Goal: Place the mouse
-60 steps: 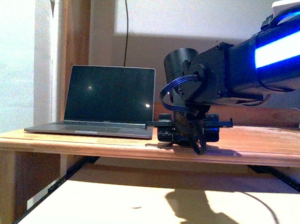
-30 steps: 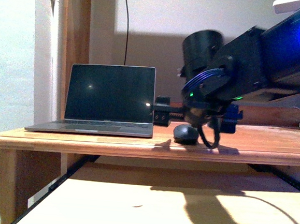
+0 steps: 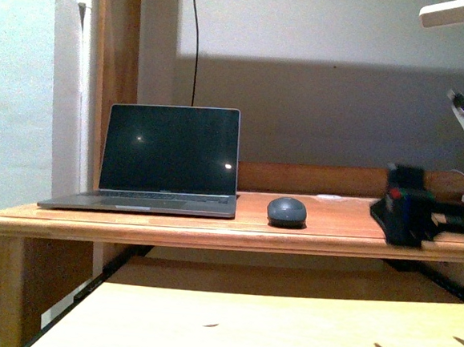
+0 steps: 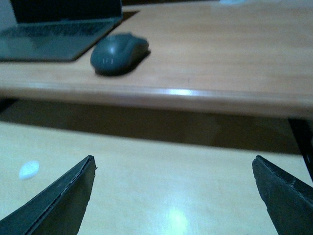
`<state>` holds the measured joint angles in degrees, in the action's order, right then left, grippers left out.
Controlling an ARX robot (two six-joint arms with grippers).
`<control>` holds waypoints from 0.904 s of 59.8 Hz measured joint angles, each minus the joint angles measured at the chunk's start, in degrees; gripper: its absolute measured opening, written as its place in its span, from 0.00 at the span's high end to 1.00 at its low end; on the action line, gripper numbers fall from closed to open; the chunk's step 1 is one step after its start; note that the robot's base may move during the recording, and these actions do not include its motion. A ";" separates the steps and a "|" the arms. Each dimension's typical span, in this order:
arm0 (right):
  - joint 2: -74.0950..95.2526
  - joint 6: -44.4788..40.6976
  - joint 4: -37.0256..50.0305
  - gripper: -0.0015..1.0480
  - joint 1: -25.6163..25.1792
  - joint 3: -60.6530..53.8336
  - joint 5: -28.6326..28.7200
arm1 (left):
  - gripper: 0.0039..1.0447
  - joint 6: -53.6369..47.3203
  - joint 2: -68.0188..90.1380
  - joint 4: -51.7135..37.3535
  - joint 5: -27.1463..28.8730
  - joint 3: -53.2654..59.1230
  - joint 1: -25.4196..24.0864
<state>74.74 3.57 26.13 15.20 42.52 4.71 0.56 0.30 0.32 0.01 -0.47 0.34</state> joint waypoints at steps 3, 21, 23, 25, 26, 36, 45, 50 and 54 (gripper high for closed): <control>-2.56 -0.68 0.11 0.07 -1.62 -3.87 2.95 | 0.07 0.00 0.00 0.00 0.00 0.00 0.00; -14.91 -5.18 -2.23 0.07 -13.07 -20.33 19.56 | 0.07 0.00 0.00 0.00 0.00 0.00 0.00; -15.41 -5.75 -2.49 0.07 -13.90 -21.20 20.79 | 0.07 0.00 0.00 0.00 0.00 0.00 0.00; -15.85 -6.51 -2.56 0.07 -14.67 -21.81 22.14 | 0.07 0.00 0.00 0.00 0.00 0.00 0.00; -15.96 -6.56 -2.56 0.07 -14.88 -21.94 22.60 | 0.07 0.00 0.00 0.00 0.00 0.00 0.00; -17.05 -7.67 -1.99 0.07 -17.84 -23.74 29.05 | 0.07 0.00 0.00 0.00 0.00 0.00 0.00; -16.57 -7.89 -1.81 0.07 -17.77 -25.57 31.67 | 0.07 0.00 0.00 0.00 0.00 0.00 0.00; -15.98 -7.98 -1.20 0.07 -17.81 -25.86 33.22 | 0.07 0.00 0.00 0.00 0.00 0.00 0.00; -14.88 -7.93 0.33 0.07 -18.03 -25.90 33.38 | 0.07 0.00 0.00 0.00 0.00 0.00 0.00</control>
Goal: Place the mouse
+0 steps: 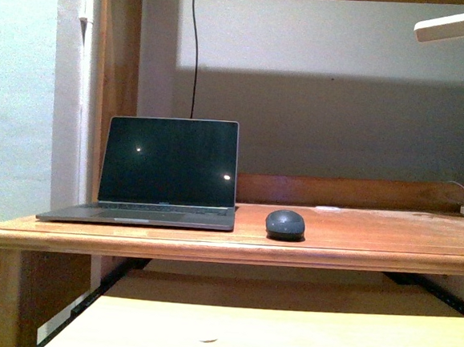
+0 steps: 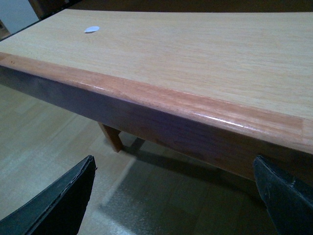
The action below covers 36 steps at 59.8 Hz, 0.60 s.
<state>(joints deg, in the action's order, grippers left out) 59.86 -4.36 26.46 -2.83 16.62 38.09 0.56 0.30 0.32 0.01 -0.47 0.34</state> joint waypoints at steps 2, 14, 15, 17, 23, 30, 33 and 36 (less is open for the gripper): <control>0.48 0.00 0.31 0.07 -0.04 0.00 -0.09 | 0.07 0.00 0.00 0.00 0.00 0.00 0.00; 3.19 0.24 2.89 0.07 1.86 0.00 -2.99 | 0.07 0.00 0.00 0.00 0.00 0.00 0.00; 3.43 0.26 3.17 0.07 2.10 0.02 -3.26 | 0.07 0.00 0.00 0.00 0.00 0.00 0.00; 4.57 0.57 4.26 0.07 3.15 0.15 -4.13 | 0.07 0.00 0.00 0.00 0.00 0.00 0.00; 7.80 1.95 7.10 0.07 5.73 1.29 -7.67 | 0.07 0.00 0.00 0.00 0.00 0.00 0.00; 13.44 3.56 10.86 0.07 9.49 4.85 -14.08 | 0.07 0.00 0.00 0.00 0.00 0.00 0.00; 15.76 4.20 11.96 0.07 11.02 6.73 -16.68 | 0.07 0.00 0.00 0.00 0.00 0.00 0.00; 18.69 4.76 12.90 0.07 12.87 9.35 -19.71 | 0.07 0.00 0.00 0.00 0.00 0.00 0.00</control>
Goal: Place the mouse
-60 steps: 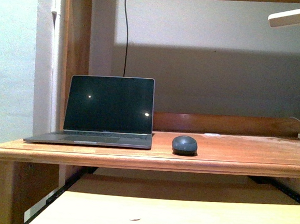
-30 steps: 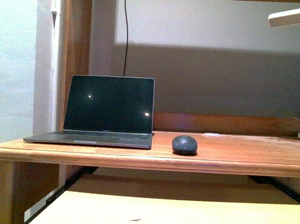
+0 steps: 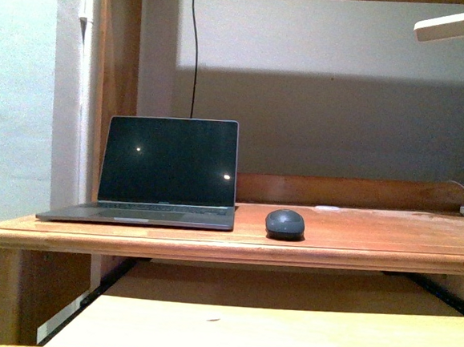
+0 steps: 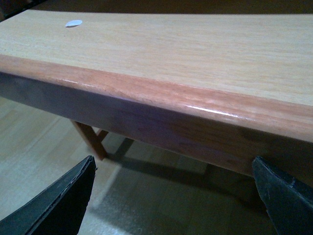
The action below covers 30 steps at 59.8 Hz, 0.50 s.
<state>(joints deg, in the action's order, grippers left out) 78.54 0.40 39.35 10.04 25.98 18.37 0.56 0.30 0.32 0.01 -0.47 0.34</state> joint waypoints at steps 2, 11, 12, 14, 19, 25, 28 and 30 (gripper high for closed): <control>1.84 0.24 0.31 0.07 1.14 1.73 -2.51 | 0.07 0.00 0.00 0.00 0.00 0.00 0.00; 10.08 0.96 -0.31 0.07 5.77 10.12 -12.46 | 0.07 0.00 0.00 0.00 0.00 0.00 0.00; 10.64 0.98 -0.44 0.07 6.05 10.78 -13.11 | 0.07 0.00 0.00 0.00 -0.02 0.00 0.00; 12.39 1.07 -0.63 0.07 6.84 12.63 -15.32 | 0.07 0.00 0.00 0.00 0.00 0.00 0.00; 16.72 1.14 -1.60 0.07 8.39 17.59 -20.76 | 0.07 0.00 0.00 0.00 0.00 0.00 0.00; 21.00 1.16 -3.28 0.07 9.66 23.10 -26.23 | 0.07 0.00 0.00 0.00 0.00 0.00 0.00; 22.77 1.27 -4.20 0.07 10.01 25.57 -28.28 | 0.07 0.00 0.00 0.00 0.00 0.00 0.00; 24.13 1.40 -4.92 0.07 10.23 27.43 -29.90 | 0.07 0.00 0.00 0.00 0.00 0.00 0.00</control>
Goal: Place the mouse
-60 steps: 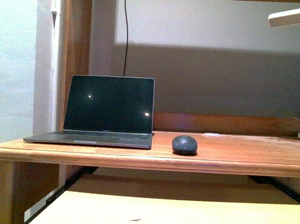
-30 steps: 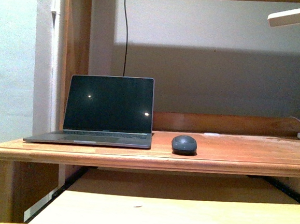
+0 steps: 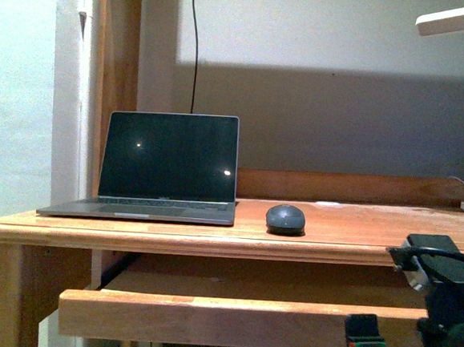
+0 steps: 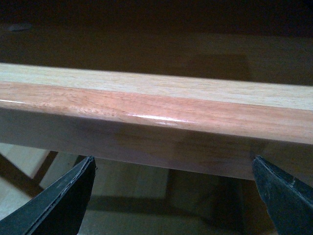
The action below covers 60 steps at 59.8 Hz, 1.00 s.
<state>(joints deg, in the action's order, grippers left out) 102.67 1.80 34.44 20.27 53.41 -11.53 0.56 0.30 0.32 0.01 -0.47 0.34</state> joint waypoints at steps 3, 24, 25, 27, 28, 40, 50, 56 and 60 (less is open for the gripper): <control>1.70 0.15 -0.81 0.07 0.17 2.38 -2.16 | 0.07 0.00 0.00 0.00 0.00 0.00 0.00; 9.20 1.77 -6.93 0.07 1.77 13.90 -13.25 | 0.07 0.00 0.00 0.00 0.00 0.00 0.00; 9.38 1.90 -7.17 0.07 1.92 14.16 -13.57 | 0.07 0.00 0.00 0.00 0.00 0.00 0.00; 9.46 2.19 -7.39 0.07 1.97 14.36 -13.62 | 0.07 0.00 0.00 0.00 0.00 0.00 0.00; 9.53 2.56 -7.61 0.07 2.03 14.56 -13.66 | 0.07 0.00 0.00 0.00 0.00 0.00 0.00; 8.37 5.31 -7.21 0.07 1.84 13.55 -12.02 | 0.07 0.00 -0.02 0.00 0.00 0.00 0.00; -1.42 8.66 -4.11 0.07 -0.59 4.98 -9.16 | 0.07 0.00 -0.02 0.00 0.00 0.00 0.00; -9.14 10.19 -3.52 0.07 -2.16 -0.22 -8.09 | 0.07 0.00 -0.02 0.00 0.00 0.00 0.00; -15.82 11.39 -3.52 0.07 -3.96 -4.83 -6.73 | 0.07 0.00 -0.02 0.00 0.00 0.00 0.00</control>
<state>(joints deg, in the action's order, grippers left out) 86.85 13.19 30.92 16.32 48.58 -18.26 0.56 0.27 0.32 0.01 -0.47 0.34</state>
